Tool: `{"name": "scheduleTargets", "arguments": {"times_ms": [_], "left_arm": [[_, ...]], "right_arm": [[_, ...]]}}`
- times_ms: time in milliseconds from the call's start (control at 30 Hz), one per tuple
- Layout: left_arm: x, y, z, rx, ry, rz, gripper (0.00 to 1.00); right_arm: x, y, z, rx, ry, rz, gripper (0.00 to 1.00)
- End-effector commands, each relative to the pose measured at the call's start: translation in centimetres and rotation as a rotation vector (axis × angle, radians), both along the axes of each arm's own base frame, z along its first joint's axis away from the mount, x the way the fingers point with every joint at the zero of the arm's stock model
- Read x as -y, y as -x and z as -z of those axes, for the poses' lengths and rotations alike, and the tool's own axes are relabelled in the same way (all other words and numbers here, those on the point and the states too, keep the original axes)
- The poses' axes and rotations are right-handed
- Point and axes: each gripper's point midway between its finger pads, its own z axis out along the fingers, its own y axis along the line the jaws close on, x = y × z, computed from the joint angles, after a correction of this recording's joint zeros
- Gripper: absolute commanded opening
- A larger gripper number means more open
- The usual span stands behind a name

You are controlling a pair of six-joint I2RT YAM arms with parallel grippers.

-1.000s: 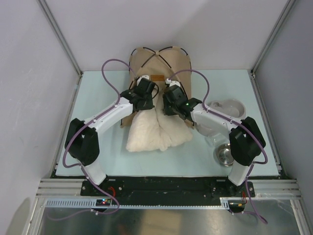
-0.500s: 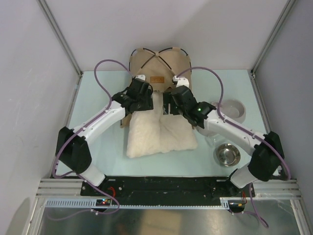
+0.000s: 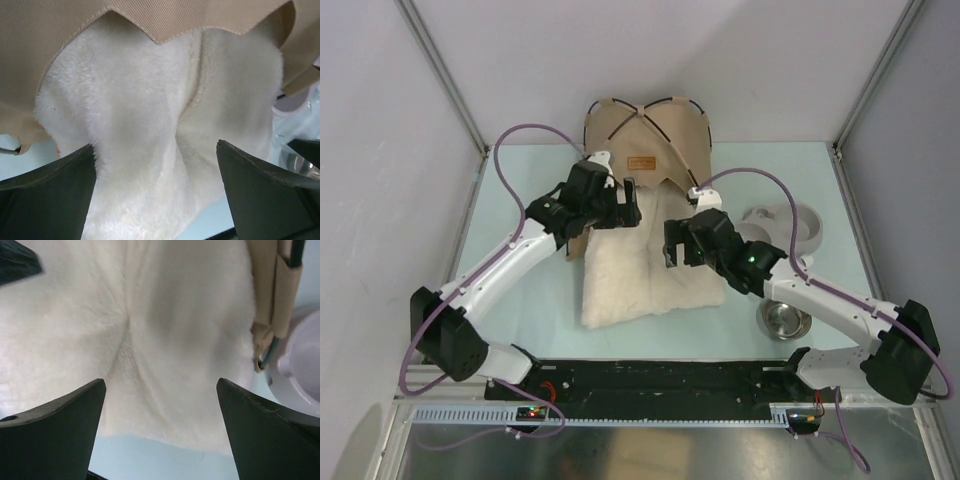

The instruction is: Set up the pet tent

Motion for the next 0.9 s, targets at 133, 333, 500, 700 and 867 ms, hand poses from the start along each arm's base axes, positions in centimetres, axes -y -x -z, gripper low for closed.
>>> {"name": "scheduleTargets", "arguments": {"times_ms": [133,333,500,700,867], "left_arm": [[-0.8,3.2,-3.3,0.097,0.063,0.093,1.00],[-3.1,4.9,-3.1,0.141,0.036,0.062,1.00],[-4.3,6.0,-3.2,0.171,0.029,0.055,1.00],[-4.8,9.1,1.6,0.082,0.044,0.091,1.00],[-3.1,11.6,6.3,0.033,0.054,0.180,1.00]], "right_arm": [[3.0,1.8,1.3,0.009,0.009,0.049,0.99],[4.0,2.2,4.1,-0.018,0.045,0.044,0.99],[4.2,2.3,6.2,-0.053,0.055,0.030,0.99],[4.9,2.4,8.5,-0.087,0.064,0.012,0.99],[3.7,3.0,10.9,-0.128,0.029,-0.069,0.99]]}}
